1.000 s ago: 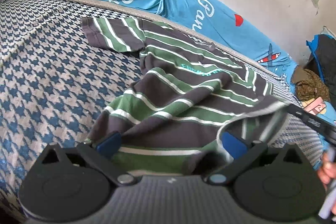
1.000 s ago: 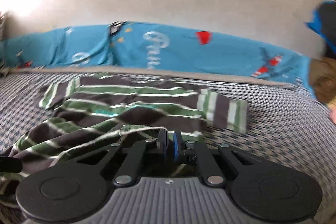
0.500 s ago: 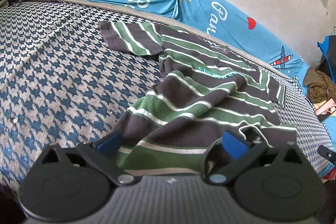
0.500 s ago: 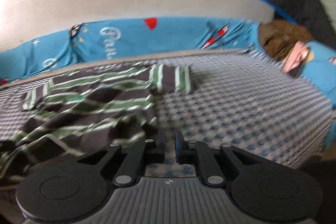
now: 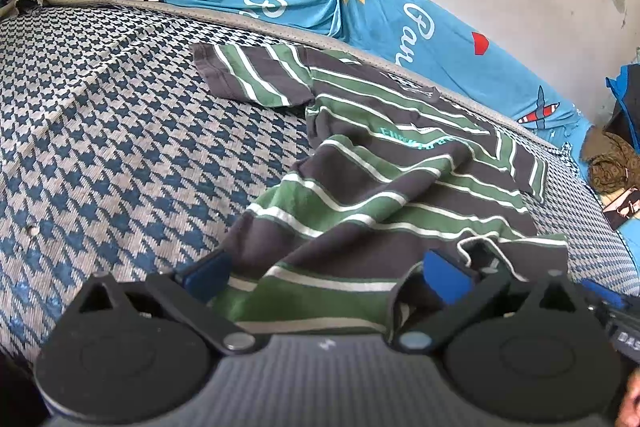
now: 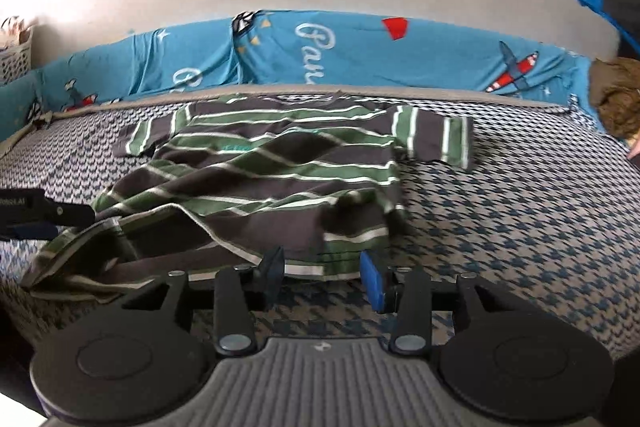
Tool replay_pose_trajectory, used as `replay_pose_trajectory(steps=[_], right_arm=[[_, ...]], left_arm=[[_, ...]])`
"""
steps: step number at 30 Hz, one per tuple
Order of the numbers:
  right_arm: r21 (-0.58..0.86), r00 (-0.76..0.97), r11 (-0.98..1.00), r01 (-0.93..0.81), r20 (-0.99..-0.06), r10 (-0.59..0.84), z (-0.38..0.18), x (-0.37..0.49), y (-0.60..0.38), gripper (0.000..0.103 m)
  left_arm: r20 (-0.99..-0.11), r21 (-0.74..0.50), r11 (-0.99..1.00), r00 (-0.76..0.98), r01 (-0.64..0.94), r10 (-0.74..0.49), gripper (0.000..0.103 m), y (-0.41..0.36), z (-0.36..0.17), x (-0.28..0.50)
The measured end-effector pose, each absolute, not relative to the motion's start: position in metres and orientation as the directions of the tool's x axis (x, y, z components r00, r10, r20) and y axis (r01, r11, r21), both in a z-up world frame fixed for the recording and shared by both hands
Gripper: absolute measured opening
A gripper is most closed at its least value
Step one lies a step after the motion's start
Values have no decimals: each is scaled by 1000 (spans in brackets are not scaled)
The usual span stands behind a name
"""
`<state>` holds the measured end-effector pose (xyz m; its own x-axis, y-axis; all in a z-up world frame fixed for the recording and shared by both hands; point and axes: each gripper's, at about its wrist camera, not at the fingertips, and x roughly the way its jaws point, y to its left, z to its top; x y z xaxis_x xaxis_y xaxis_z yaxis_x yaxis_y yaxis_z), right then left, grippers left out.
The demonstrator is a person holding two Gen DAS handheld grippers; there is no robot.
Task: Fold clothes
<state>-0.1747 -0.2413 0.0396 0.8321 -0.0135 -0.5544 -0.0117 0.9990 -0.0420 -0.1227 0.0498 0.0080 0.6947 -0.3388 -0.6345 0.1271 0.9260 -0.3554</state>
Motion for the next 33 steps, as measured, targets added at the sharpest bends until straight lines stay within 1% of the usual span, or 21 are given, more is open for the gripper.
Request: replay_pose_trajectory(steps=[5, 7, 8, 9, 11, 12, 16, 18, 22, 25, 29, 33], right_arm=[[-49, 830, 998, -36, -557, 3, 32, -165, -235, 40], [-50, 831, 998, -33, -556, 0, 30, -162, -235, 36], [-51, 831, 998, -32, -556, -2, 29, -161, -235, 29], [-51, 832, 998, -30, -555, -3, 28, -159, -235, 20], [-52, 832, 998, -27, -554, -7, 26, -157, -235, 8], [-53, 833, 998, -25, -554, -8, 25, -155, -235, 6], [-42, 858, 999, -22, -513, -2, 41, -167, -233, 4], [-12, 873, 1000, -21, -488, 13, 57, -177, -234, 4], [-14, 905, 1000, -24, -425, 16, 97, -204, -234, 2], [-19, 918, 1000, 5, -396, -12, 122, -221, -241, 1], [-48, 915, 997, 68, -396, -82, 129, -233, -252, 1], [31, 886, 996, 88, -459, -64, 116, -230, -268, 2]], left_arm=[[-634, -358, 925, 694, 126, -340, 103, 51, 8, -123], [-635, -359, 925, 694, 125, -340, 103, 51, 8, -122], [-636, -358, 925, 693, 125, -340, 103, 51, 8, -122], [-636, -357, 926, 693, 125, -339, 103, 51, 8, -122], [-636, -357, 926, 693, 125, -339, 103, 51, 8, -122], [-636, -357, 926, 693, 126, -339, 103, 51, 8, -122], [-629, -366, 922, 697, 124, -343, 103, 53, 9, -122], [-625, -368, 922, 702, 120, -341, 103, 55, 11, -123], [-611, -389, 914, 712, 112, -347, 103, 60, 14, -123], [-603, -401, 910, 717, 107, -350, 103, 63, 16, -125], [-591, -406, 907, 726, 109, -352, 103, 65, 20, -128], [-584, -407, 907, 731, 110, -351, 103, 68, 23, -130]])
